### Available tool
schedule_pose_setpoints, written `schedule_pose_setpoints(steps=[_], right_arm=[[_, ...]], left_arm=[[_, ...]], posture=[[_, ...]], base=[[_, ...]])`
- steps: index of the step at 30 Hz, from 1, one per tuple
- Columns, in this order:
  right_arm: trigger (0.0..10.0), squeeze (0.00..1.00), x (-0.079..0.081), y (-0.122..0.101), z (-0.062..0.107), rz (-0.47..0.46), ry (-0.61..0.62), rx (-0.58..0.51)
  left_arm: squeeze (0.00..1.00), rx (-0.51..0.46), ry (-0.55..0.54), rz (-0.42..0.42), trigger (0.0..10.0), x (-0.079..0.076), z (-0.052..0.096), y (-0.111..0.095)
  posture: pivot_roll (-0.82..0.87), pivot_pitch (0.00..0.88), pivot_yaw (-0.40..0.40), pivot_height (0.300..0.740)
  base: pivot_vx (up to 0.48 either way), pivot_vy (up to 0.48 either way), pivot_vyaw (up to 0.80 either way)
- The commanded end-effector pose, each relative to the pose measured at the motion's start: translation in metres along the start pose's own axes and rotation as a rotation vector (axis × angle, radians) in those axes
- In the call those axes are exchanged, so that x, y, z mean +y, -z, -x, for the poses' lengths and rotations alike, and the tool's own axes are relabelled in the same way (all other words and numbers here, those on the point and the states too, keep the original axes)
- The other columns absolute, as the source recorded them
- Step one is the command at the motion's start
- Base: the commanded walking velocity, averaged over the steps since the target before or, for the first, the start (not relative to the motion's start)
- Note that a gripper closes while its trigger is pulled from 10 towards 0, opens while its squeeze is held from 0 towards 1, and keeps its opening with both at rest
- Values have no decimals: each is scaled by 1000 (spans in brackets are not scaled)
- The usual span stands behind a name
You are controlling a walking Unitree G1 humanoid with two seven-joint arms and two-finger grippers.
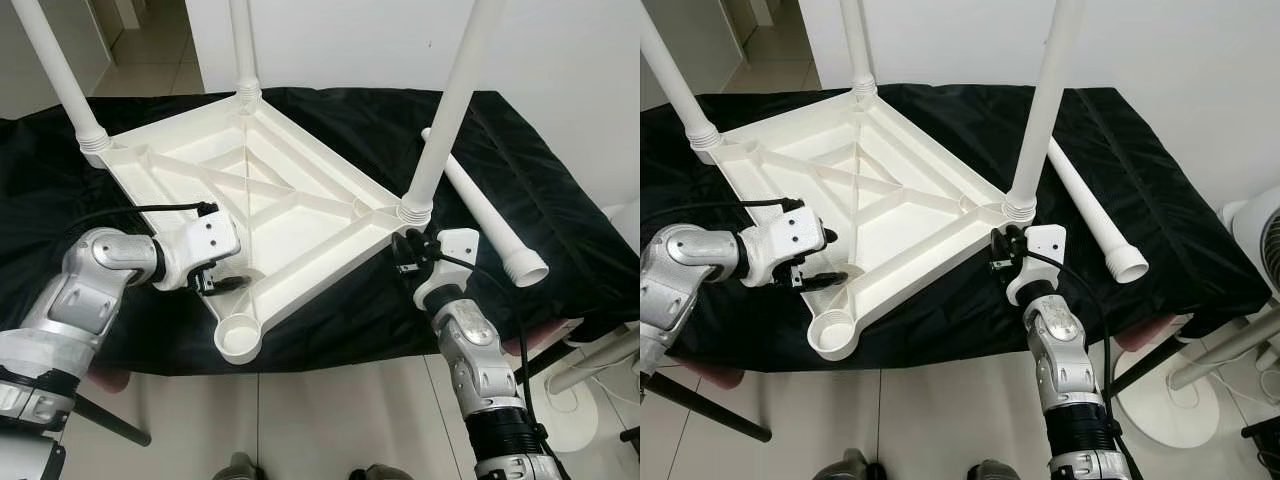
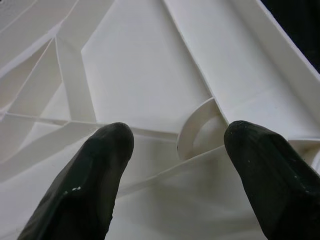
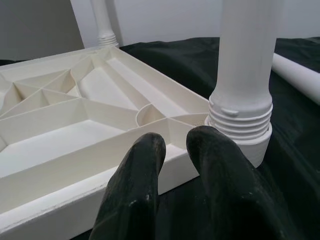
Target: Building children table
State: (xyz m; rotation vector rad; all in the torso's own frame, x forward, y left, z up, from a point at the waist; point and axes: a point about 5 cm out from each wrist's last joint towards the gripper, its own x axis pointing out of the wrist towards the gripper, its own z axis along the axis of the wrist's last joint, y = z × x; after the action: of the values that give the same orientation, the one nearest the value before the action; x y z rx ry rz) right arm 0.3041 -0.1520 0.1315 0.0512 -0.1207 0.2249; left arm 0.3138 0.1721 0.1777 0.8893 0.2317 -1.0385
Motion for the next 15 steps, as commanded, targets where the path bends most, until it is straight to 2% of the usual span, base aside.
schedule_pose_setpoints(steps=[1, 7, 15], right_arm=[[10000, 0, -1, -2, 0, 7, 3, -10], [10000, 0, -5, -5, 0, 18, 3, -11], [10000, 0, -9, -7, 0, 26, 1, -10]], left_arm=[[0, 37, -20, -25, 10000, -5, -4, 6], [0, 57, -24, -12, 10000, -17, -9, 13], [0, 65, -80, 30, 10000, -17, -8, 19]], posture=[[-82, 35, 33, 740], [-84, 46, 21, 740], [-82, 56, 6, 740]], base=[[0, 0, 0], [0, 0, 0], [0, 0, 0]])
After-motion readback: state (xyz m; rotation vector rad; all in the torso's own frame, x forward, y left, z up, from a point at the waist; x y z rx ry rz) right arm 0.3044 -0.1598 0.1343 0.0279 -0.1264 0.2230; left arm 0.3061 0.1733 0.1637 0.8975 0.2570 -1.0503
